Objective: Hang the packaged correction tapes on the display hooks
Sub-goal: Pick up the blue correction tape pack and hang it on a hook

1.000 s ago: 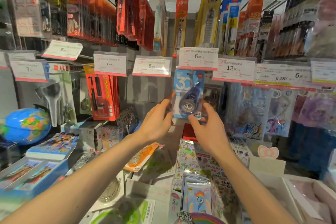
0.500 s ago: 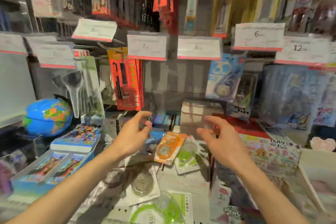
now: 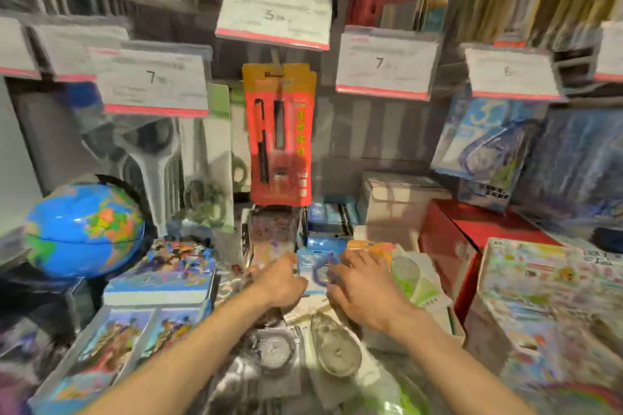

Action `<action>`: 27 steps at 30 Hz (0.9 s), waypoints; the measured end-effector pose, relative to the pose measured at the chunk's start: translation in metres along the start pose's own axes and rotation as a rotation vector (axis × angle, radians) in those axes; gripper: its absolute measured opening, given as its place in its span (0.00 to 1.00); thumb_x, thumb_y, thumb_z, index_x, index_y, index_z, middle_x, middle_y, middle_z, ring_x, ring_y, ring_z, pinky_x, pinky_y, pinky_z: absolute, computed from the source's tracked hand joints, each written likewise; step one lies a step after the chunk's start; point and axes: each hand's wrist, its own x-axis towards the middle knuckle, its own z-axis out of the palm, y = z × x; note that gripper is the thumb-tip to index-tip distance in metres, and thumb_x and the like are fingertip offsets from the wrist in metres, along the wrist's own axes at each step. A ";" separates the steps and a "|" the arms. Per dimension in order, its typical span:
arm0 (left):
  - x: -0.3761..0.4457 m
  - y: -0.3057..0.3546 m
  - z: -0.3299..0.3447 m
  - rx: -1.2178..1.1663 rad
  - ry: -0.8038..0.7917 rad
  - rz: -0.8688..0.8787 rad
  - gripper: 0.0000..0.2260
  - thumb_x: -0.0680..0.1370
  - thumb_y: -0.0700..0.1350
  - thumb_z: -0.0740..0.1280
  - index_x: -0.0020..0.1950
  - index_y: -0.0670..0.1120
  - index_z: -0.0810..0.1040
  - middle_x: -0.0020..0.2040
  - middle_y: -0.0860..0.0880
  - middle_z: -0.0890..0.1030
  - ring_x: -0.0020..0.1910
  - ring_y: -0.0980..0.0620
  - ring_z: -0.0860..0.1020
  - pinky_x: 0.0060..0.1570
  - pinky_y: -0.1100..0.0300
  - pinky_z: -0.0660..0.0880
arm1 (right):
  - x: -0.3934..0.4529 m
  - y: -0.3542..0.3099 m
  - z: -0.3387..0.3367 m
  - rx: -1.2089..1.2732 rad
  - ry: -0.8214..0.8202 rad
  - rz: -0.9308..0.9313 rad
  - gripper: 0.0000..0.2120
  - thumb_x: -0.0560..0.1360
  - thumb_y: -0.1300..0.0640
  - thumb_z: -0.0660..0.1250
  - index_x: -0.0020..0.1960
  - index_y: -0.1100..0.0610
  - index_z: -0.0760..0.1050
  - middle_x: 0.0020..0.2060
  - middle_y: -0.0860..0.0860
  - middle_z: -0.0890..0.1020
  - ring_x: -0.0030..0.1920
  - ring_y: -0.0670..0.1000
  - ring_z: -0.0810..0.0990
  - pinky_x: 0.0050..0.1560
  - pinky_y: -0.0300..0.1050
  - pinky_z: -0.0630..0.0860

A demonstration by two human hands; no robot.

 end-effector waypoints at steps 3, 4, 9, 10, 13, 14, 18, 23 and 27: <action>0.017 -0.003 0.005 -0.084 -0.036 -0.025 0.23 0.79 0.48 0.67 0.72 0.45 0.67 0.61 0.46 0.79 0.62 0.46 0.77 0.62 0.59 0.71 | -0.002 0.007 0.001 -0.039 0.014 0.003 0.18 0.78 0.46 0.55 0.62 0.50 0.76 0.61 0.52 0.75 0.65 0.57 0.69 0.67 0.52 0.61; 0.021 -0.003 0.006 -0.135 -0.045 -0.033 0.24 0.79 0.47 0.68 0.72 0.43 0.67 0.58 0.46 0.78 0.60 0.46 0.78 0.61 0.57 0.73 | -0.004 0.011 0.000 -0.039 0.014 0.014 0.18 0.78 0.47 0.55 0.62 0.51 0.77 0.61 0.52 0.76 0.64 0.57 0.70 0.66 0.51 0.62; 0.033 -0.001 0.009 -0.316 -0.009 -0.078 0.22 0.80 0.43 0.68 0.72 0.42 0.67 0.54 0.44 0.80 0.53 0.47 0.79 0.56 0.56 0.75 | -0.014 0.021 -0.004 -0.069 0.081 0.064 0.17 0.76 0.49 0.59 0.60 0.54 0.78 0.58 0.54 0.78 0.61 0.59 0.73 0.65 0.54 0.66; 0.035 -0.001 0.011 -0.342 0.009 -0.091 0.24 0.79 0.43 0.69 0.73 0.42 0.66 0.57 0.44 0.80 0.56 0.47 0.79 0.59 0.56 0.74 | -0.014 0.021 -0.005 -0.073 0.082 0.079 0.18 0.77 0.49 0.59 0.61 0.54 0.77 0.59 0.55 0.78 0.61 0.59 0.73 0.66 0.55 0.66; 0.040 -0.003 0.016 -0.446 0.066 -0.120 0.24 0.78 0.39 0.70 0.72 0.42 0.67 0.55 0.46 0.79 0.58 0.47 0.78 0.58 0.58 0.74 | -0.010 0.021 -0.005 -0.078 0.069 0.087 0.19 0.78 0.49 0.58 0.65 0.54 0.74 0.61 0.55 0.76 0.64 0.59 0.71 0.68 0.55 0.63; 0.040 -0.004 0.017 -0.485 0.083 -0.133 0.23 0.78 0.38 0.71 0.71 0.41 0.68 0.52 0.47 0.78 0.55 0.48 0.77 0.55 0.59 0.72 | -0.007 0.020 -0.005 -0.086 0.061 0.073 0.20 0.78 0.49 0.58 0.66 0.55 0.73 0.62 0.55 0.75 0.65 0.59 0.70 0.68 0.55 0.62; 0.041 -0.003 0.016 -0.630 0.163 -0.140 0.22 0.74 0.30 0.71 0.67 0.36 0.72 0.44 0.47 0.79 0.51 0.48 0.76 0.53 0.58 0.74 | 0.005 0.013 -0.001 -0.082 0.036 0.005 0.23 0.77 0.48 0.56 0.68 0.55 0.72 0.63 0.55 0.76 0.66 0.59 0.70 0.70 0.56 0.60; 0.037 0.001 0.005 -0.710 0.176 -0.131 0.20 0.73 0.26 0.69 0.64 0.36 0.75 0.44 0.49 0.79 0.50 0.49 0.77 0.45 0.62 0.74 | 0.011 0.005 0.002 -0.072 -0.033 0.013 0.23 0.77 0.48 0.55 0.70 0.55 0.69 0.63 0.55 0.78 0.66 0.58 0.70 0.73 0.58 0.56; 0.023 -0.002 -0.008 -0.757 0.135 -0.129 0.14 0.76 0.27 0.65 0.58 0.41 0.77 0.45 0.49 0.81 0.42 0.52 0.79 0.40 0.61 0.76 | 0.014 -0.003 0.000 0.019 -0.087 0.024 0.23 0.79 0.47 0.56 0.71 0.54 0.67 0.63 0.55 0.79 0.67 0.59 0.69 0.73 0.60 0.54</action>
